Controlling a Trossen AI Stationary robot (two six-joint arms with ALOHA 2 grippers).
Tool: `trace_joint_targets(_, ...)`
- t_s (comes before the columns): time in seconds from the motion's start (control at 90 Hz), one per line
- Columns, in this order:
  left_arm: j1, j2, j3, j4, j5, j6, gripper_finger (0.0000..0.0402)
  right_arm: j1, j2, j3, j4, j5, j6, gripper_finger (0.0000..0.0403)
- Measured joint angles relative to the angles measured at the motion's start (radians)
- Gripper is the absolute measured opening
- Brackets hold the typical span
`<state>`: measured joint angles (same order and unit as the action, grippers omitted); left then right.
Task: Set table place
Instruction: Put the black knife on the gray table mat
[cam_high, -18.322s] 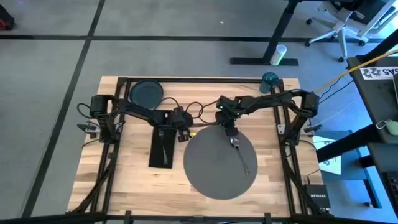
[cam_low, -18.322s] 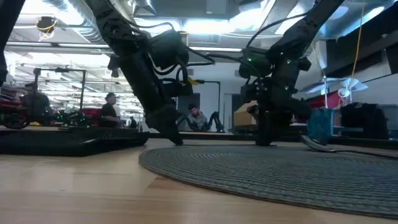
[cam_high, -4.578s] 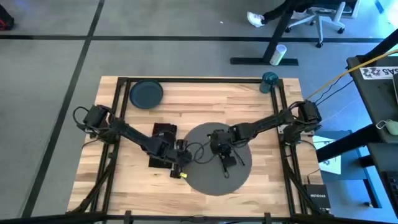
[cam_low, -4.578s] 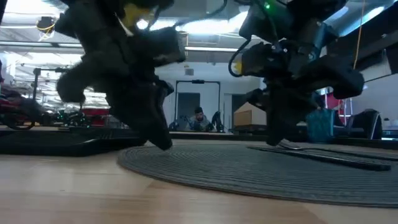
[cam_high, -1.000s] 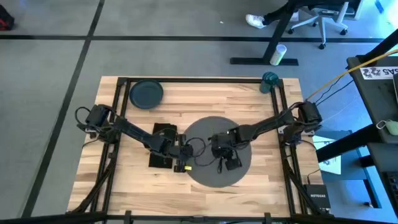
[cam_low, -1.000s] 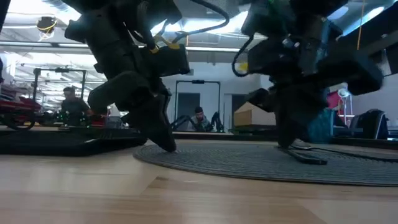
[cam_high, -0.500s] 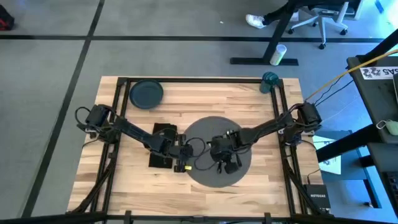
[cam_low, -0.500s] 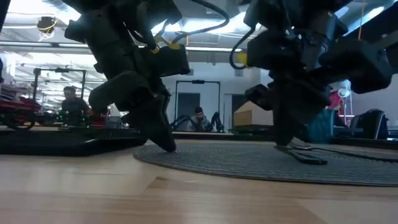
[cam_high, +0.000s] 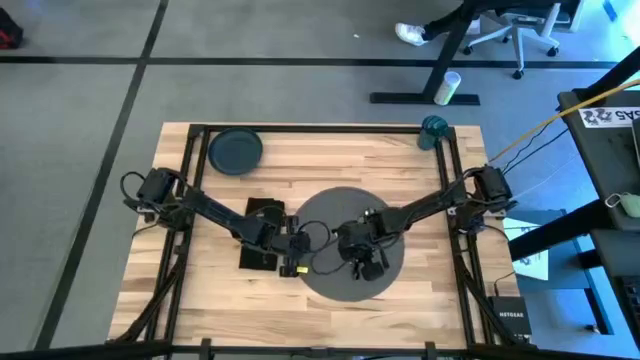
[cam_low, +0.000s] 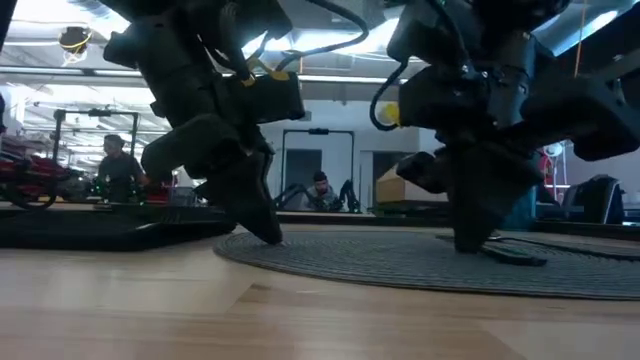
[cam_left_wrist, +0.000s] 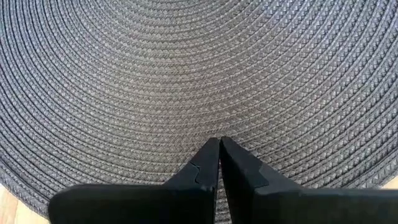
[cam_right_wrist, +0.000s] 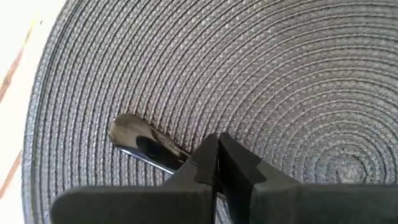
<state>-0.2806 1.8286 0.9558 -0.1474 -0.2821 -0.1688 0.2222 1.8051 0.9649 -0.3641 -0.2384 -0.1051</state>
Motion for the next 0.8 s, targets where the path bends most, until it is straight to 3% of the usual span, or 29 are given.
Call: trace_joint_targets(0.8, 0.000, 0.000, 0.001, -0.026, 0.000, 0.000, 0.0000, 0.000, -0.018, -0.003, -0.061, -0.023, 0.003, 0.0000)
